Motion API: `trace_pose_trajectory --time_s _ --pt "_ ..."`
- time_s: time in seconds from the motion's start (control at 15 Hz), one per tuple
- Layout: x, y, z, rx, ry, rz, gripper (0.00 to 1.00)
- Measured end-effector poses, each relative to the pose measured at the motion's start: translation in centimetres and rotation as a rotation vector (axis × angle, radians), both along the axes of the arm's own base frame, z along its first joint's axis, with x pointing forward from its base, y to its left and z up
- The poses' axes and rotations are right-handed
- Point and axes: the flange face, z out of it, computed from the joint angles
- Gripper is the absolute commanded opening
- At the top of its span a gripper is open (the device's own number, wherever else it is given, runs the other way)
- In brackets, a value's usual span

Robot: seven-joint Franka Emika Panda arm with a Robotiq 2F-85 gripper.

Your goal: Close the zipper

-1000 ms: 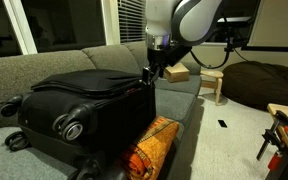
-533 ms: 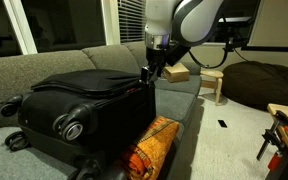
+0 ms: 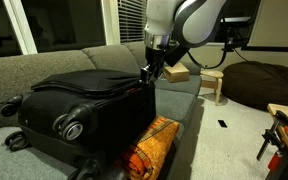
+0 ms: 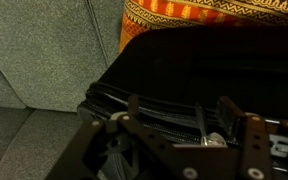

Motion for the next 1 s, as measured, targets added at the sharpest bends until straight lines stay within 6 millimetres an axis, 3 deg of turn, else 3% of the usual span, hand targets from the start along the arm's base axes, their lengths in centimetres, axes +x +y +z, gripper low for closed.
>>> trace_pose_trajectory --time_s 0.2,0.27,0.4,0.6,0.87,1.0 --pt "0.02 0.00 0.01 0.000 -0.003 0.003 0.85" --pt "0.03 0.01 0.02 -0.002 -0.004 0.006 0.81" --pt "0.03 0.08 0.03 -0.005 -0.005 0.013 0.60" --pt "0.05 0.23 0.06 -0.012 -0.007 0.027 0.39" --pt "0.06 0.34 0.10 -0.019 -0.009 0.038 0.13" --pt "0.06 0.32 0.11 -0.019 -0.010 0.039 0.05"
